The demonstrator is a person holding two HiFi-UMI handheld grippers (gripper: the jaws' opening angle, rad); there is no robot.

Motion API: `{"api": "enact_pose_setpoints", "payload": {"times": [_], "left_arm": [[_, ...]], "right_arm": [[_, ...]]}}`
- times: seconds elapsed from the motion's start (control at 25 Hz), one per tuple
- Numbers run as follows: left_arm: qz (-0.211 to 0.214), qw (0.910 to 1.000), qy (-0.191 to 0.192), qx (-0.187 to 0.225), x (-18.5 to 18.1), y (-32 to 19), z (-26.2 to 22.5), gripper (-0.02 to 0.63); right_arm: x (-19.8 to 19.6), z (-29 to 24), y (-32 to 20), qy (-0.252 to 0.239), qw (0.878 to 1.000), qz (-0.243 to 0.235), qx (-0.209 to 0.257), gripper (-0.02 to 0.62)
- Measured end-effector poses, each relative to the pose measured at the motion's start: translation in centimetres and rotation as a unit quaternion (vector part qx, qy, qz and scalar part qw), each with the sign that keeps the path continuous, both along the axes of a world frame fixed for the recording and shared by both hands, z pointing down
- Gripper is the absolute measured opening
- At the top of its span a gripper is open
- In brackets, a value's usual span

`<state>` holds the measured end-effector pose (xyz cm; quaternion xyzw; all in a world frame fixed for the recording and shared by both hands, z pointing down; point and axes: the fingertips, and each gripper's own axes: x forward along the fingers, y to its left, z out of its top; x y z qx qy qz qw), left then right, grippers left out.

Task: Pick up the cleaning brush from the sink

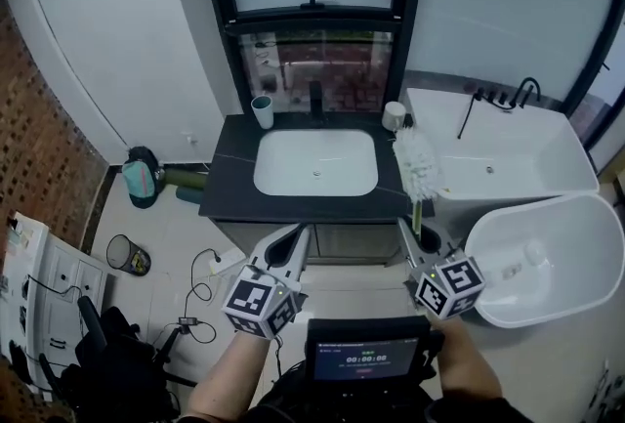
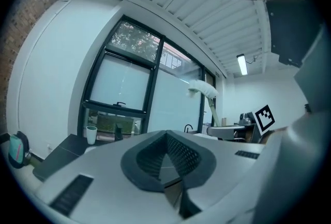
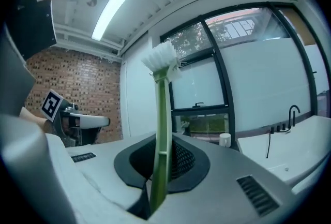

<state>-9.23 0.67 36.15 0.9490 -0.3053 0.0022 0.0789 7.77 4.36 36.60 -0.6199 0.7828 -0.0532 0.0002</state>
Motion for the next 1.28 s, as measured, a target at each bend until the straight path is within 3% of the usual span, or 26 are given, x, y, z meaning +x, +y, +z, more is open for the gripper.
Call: {"api": "enact_pose_setpoints", "payload": {"times": [0.52, 1.08, 1.28], "left_arm": [[0.008, 1.0, -0.002, 0.0, -1.3, 1.7, -0.2, 0.011], [-0.038, 0.9987, -0.018, -0.028, -1.5, 0.3, 0.9, 0.011], [-0.033, 0.9987, -0.01, -0.036, -1.4, 0.6, 1.3, 0.011]], "right_arm": [[-1.3, -0.9, 3.1, -0.01, 1.0, 0.016, 0.025, 0.0], [-0.6, -0.8, 3.0, -0.01, 1.0, 0.018, 0.023, 0.0], [-0.5, -0.5, 3.1, -0.011, 1.0, 0.016, 0.021, 0.0]]}}
